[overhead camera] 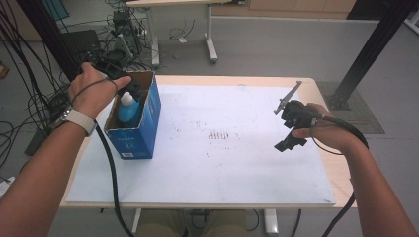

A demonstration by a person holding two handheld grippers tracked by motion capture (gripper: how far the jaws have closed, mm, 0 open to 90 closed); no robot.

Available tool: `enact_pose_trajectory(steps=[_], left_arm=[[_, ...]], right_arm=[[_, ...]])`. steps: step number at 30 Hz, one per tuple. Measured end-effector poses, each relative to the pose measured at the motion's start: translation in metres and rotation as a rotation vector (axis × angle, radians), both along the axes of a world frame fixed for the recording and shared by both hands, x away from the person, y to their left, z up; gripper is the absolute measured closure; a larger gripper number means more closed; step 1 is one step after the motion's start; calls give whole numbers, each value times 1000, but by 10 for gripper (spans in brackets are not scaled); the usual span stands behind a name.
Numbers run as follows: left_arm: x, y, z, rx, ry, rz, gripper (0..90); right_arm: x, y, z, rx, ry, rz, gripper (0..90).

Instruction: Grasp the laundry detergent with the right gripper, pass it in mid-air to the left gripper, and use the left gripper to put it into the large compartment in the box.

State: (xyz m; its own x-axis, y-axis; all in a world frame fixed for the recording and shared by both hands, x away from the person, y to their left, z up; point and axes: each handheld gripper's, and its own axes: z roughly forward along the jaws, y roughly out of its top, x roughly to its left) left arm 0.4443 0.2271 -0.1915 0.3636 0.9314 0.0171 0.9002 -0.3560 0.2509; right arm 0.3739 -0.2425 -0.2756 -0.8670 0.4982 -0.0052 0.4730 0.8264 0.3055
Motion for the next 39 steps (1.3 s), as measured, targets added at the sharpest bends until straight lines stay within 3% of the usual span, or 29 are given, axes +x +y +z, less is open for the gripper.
enact_pose_trajectory(steps=[4,7,17,24,28,39], left_arm=[[-4,-4,10,5,11,-60,96],[-8,-11,18,1,-4,-114,96],[-20,-46,31,-8,-30,-287,93],[-21,-58,36,-23,-46,-358,93],[-22,-65,37,-37,-34,-401,94],[-26,-86,40,-44,-68,-533,94]], right_arm=[[-2,-3,1,2,-5,-7,76],[-3,-5,2,3,-6,-14,76],[-2,-2,5,13,1,-11,76],[-3,-2,7,9,-1,-10,76],[-3,-3,8,14,4,-15,76],[-6,-5,11,25,-10,-24,76]])
